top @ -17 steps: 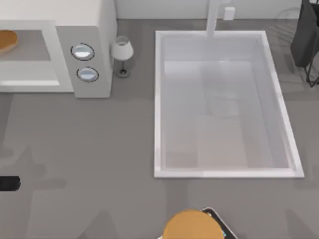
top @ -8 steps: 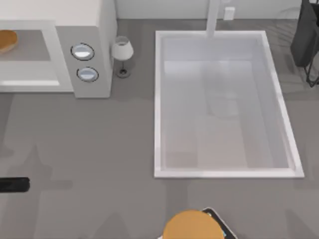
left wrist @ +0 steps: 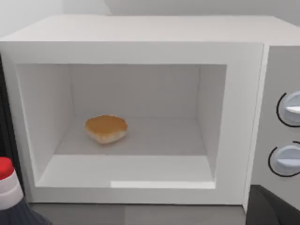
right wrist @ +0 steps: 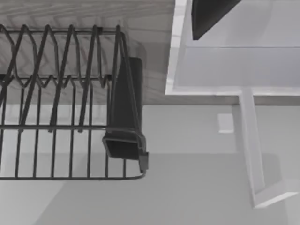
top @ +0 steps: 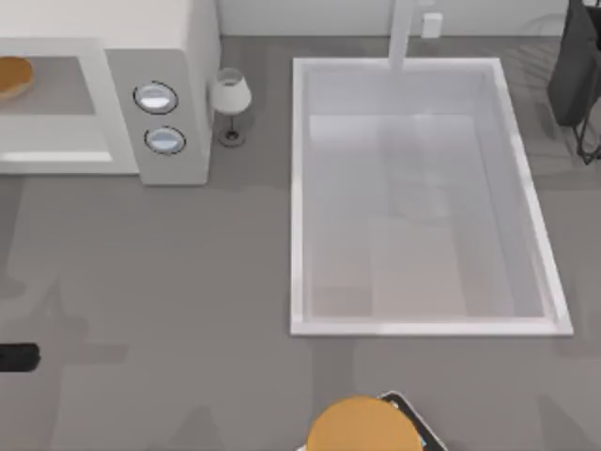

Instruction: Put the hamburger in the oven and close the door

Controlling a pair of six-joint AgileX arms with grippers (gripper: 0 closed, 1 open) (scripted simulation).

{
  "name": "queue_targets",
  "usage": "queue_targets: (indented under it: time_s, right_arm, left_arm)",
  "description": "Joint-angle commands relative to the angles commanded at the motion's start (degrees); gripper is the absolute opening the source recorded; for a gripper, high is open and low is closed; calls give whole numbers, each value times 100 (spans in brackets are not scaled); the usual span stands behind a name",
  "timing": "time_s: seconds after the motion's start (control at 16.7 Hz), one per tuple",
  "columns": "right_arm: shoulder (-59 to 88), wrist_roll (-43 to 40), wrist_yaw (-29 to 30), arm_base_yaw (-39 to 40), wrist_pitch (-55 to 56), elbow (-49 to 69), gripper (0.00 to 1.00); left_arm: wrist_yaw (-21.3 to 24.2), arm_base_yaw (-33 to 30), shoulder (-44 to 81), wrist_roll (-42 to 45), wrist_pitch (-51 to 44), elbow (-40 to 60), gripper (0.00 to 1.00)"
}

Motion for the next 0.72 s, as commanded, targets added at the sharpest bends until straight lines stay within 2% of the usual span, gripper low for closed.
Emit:
queue_targets:
  time_s: [0.24,0.36,0.48,0.72]
  right_arm:
    - [0,0,0,0,0,0,100]
    - [0,0,0,0,0,0,100]
    - [0,0,0,0,0,0,100]
    - [0,0,0,0,0,0,100]
  left_arm:
    - [1056,1059,-537,-5,-533,5,0]
    - [1432,1433,-757,-7,-748,-4,0]
    - [1567,1567,-846,-8,-831,-13,0]
    - [1562,1567,-732,-3,-807,66,0]
